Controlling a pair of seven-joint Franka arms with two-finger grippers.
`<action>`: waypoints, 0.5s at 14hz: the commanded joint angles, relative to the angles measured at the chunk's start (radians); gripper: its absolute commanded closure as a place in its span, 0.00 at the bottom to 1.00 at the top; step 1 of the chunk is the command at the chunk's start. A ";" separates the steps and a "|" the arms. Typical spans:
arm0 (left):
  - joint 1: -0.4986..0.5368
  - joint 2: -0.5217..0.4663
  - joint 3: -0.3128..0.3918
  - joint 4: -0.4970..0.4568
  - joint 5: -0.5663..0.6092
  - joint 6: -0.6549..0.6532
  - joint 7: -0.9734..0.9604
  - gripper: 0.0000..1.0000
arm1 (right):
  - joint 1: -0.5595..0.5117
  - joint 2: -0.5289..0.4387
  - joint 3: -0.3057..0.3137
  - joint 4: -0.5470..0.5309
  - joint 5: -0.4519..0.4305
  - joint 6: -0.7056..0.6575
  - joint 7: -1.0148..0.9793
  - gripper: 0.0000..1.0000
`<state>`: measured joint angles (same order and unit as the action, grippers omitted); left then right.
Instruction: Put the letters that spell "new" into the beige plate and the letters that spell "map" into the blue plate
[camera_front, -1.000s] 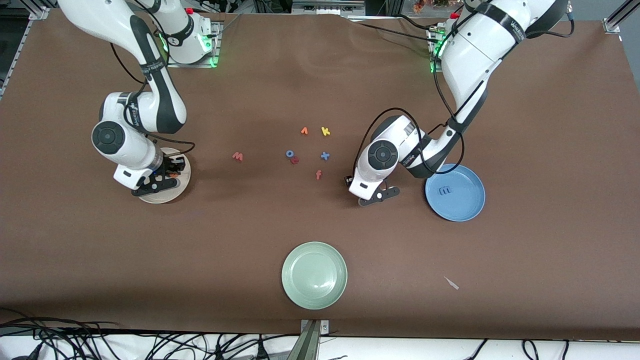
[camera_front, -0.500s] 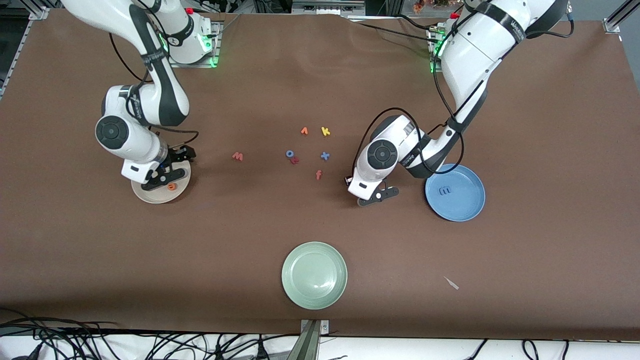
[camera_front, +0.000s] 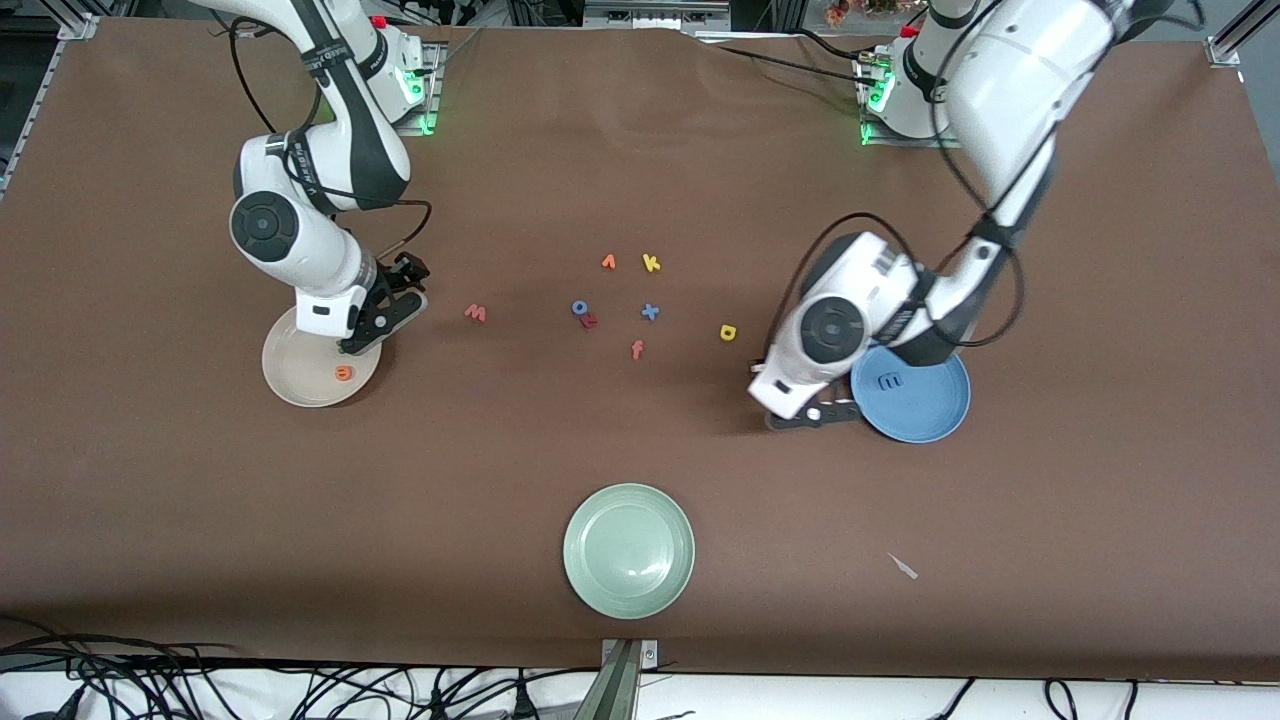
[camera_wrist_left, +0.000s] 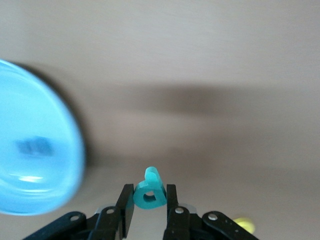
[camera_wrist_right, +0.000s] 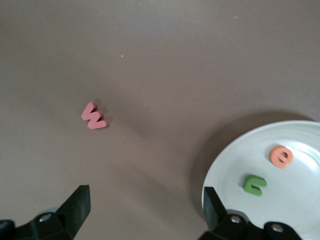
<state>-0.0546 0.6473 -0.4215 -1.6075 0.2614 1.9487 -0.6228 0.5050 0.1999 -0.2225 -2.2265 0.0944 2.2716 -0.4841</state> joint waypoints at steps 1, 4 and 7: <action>0.071 -0.041 -0.007 -0.048 0.022 -0.066 0.127 0.81 | 0.000 -0.011 0.021 -0.054 -0.001 0.081 -0.076 0.00; 0.155 -0.038 -0.006 -0.097 0.074 -0.076 0.233 0.79 | 0.001 -0.004 0.071 -0.096 -0.002 0.175 -0.077 0.00; 0.165 -0.035 -0.005 -0.172 0.088 0.004 0.229 0.01 | 0.003 0.016 0.120 -0.146 -0.002 0.302 -0.079 0.00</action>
<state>0.1064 0.6266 -0.4162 -1.7224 0.3159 1.9016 -0.4014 0.5079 0.2106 -0.1331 -2.3284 0.0940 2.4876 -0.5454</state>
